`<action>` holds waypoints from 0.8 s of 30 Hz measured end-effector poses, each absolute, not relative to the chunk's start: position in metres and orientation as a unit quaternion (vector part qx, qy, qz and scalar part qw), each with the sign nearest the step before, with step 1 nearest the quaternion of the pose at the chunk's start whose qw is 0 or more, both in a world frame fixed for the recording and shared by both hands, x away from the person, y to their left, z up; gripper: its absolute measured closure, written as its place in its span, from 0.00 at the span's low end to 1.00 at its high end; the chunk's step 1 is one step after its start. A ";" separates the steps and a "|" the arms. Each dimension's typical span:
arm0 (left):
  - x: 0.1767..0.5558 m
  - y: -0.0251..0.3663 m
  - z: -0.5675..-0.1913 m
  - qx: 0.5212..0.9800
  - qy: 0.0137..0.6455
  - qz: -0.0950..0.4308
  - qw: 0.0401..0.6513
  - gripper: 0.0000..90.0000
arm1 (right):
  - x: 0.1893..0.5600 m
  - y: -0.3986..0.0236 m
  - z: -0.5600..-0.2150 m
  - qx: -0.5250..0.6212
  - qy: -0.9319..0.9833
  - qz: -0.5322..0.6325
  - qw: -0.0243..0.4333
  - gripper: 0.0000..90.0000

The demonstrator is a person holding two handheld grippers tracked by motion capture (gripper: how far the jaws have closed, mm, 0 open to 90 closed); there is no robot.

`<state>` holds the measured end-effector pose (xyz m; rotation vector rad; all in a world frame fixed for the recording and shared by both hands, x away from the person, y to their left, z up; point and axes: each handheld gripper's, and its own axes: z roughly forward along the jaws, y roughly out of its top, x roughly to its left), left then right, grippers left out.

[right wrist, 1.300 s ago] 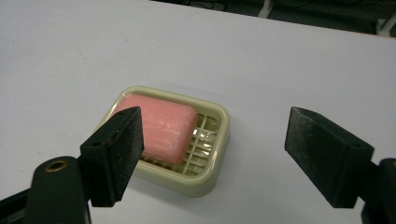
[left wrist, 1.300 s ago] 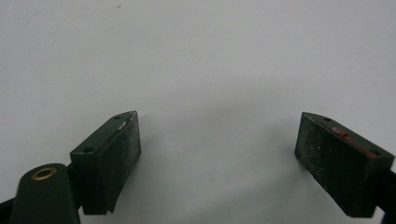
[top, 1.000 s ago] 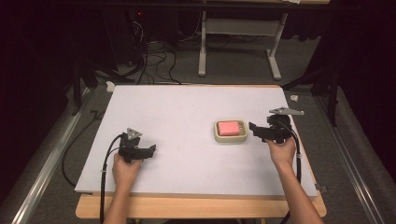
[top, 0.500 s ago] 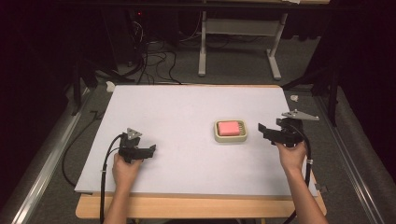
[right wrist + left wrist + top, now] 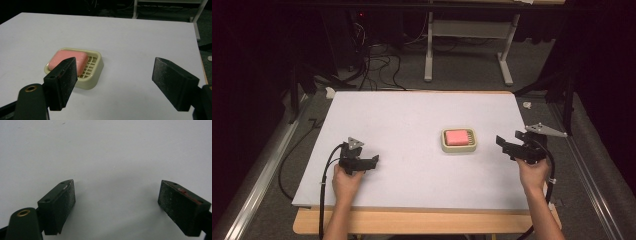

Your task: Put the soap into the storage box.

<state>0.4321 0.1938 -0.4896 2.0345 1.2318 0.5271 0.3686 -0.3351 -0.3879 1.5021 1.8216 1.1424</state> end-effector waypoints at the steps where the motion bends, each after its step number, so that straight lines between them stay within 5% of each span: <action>1: 0.432 0.194 -0.490 0.784 0.475 0.203 0.345 0.16 | 0.367 -0.336 -0.388 0.554 0.670 0.422 0.256 0.23; 24: 0.432 0.194 -0.490 0.784 0.474 0.203 0.345 0.16 | 0.348 -0.342 -0.426 0.568 0.663 0.427 0.233 0.23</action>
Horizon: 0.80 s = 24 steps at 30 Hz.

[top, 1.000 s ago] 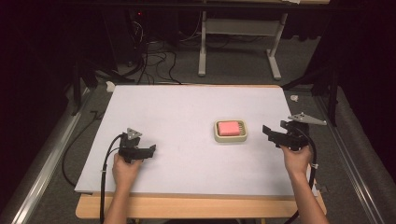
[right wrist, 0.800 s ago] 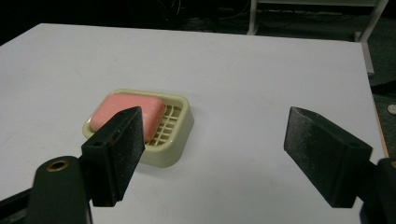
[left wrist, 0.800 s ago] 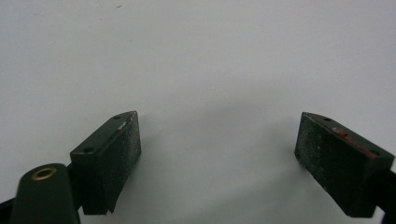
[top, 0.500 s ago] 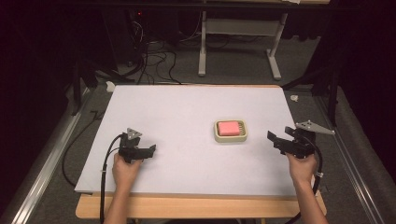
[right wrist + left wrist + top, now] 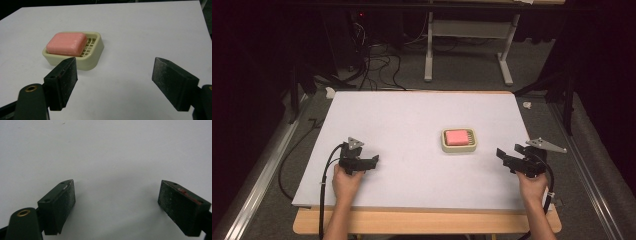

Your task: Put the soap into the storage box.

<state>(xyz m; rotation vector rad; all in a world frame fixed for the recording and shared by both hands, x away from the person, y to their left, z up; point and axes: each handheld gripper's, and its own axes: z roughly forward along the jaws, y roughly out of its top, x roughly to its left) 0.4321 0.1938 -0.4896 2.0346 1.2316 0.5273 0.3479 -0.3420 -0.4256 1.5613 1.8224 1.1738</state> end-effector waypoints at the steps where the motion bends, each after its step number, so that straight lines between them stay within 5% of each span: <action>1: 0.432 0.194 -0.490 0.784 0.475 0.203 0.346 0.16 | 0.348 -0.342 -0.427 0.567 0.664 0.428 0.233 0.23; 24: 0.432 0.194 -0.490 0.784 0.475 0.203 0.346 0.17 | 0.352 -0.331 -0.455 0.578 0.678 0.396 0.222 0.24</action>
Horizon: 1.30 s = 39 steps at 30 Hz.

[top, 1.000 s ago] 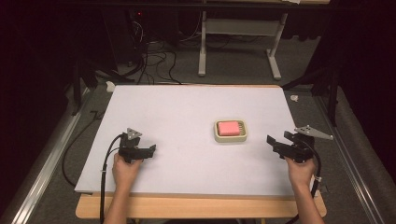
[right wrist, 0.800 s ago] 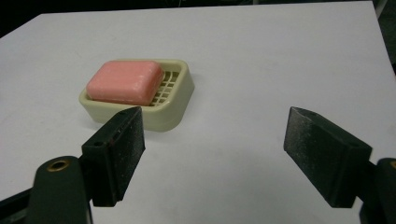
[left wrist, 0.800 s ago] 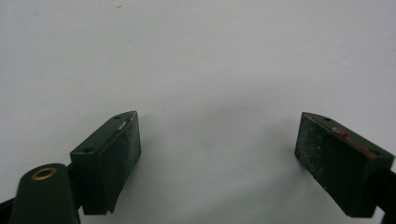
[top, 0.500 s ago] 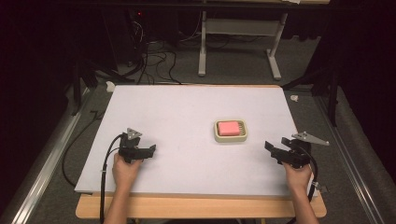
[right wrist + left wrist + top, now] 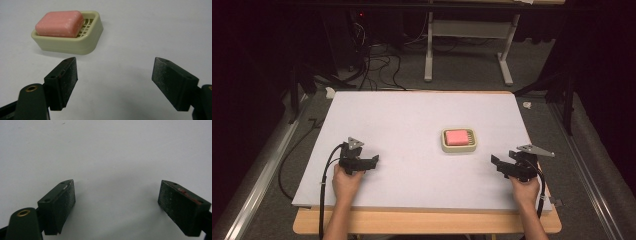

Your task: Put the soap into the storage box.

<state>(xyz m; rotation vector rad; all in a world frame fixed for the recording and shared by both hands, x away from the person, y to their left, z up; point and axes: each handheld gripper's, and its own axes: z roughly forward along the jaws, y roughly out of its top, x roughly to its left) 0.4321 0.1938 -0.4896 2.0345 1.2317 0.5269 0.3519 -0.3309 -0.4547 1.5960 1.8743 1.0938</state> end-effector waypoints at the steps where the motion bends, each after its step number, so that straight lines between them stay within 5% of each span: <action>1: 0.432 0.194 -0.490 0.784 0.475 0.203 0.346 0.16 | 0.352 -0.330 -0.456 0.579 0.679 0.393 0.221 0.24; 39: 0.432 0.194 -0.490 0.784 0.474 0.204 0.345 0.17 | 0.364 -0.299 -0.481 0.556 0.735 0.299 0.249 0.24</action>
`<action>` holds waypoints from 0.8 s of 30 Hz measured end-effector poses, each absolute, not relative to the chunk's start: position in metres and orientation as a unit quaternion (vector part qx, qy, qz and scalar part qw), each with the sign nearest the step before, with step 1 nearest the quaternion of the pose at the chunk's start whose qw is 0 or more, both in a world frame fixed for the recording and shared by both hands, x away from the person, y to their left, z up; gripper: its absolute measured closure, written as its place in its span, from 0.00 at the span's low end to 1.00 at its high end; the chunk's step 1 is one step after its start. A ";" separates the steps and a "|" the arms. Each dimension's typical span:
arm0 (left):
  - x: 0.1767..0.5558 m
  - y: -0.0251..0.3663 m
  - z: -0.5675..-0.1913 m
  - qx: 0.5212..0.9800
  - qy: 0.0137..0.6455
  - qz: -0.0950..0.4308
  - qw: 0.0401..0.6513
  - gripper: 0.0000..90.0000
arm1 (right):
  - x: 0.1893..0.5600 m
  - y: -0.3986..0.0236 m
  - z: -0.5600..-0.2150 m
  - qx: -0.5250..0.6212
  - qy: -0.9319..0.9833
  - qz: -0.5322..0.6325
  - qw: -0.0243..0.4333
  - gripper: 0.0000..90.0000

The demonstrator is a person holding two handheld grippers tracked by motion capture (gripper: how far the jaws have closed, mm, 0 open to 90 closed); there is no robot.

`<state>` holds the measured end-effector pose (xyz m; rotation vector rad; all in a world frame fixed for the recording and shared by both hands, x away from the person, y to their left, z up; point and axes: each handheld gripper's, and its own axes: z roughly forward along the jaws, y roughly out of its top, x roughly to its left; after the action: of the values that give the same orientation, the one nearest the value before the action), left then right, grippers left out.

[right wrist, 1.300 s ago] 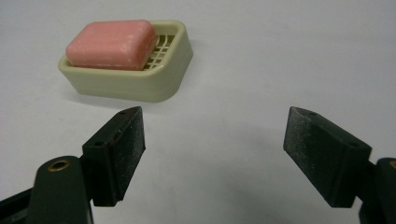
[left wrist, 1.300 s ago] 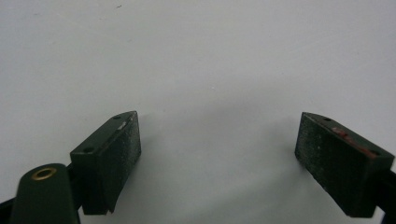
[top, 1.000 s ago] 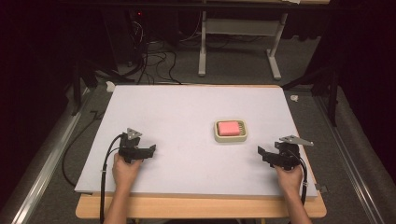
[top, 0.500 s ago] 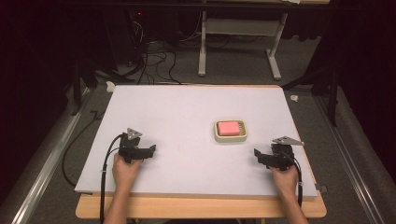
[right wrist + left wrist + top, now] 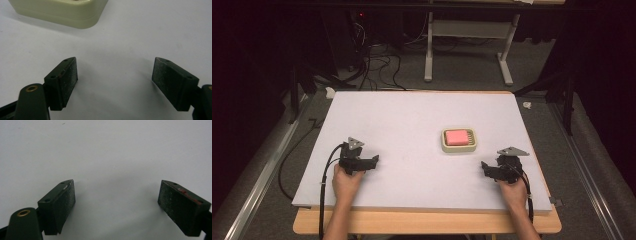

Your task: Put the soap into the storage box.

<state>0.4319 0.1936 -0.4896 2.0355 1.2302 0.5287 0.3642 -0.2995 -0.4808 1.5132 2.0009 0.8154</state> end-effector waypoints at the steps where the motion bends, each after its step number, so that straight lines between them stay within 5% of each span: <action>1: 0.432 0.194 -0.490 0.784 0.474 0.204 0.345 0.17 | 0.364 -0.299 -0.481 0.555 0.736 0.296 0.251 0.23; 24: 0.432 0.194 -0.490 0.784 0.474 0.204 0.345 0.17 | 0.366 -0.301 -0.483 0.554 0.738 0.304 0.237 0.22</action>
<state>0.4319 0.1936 -0.4896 2.0355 1.2302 0.5284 0.3657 -0.3009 -0.4827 1.5186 2.0222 0.8325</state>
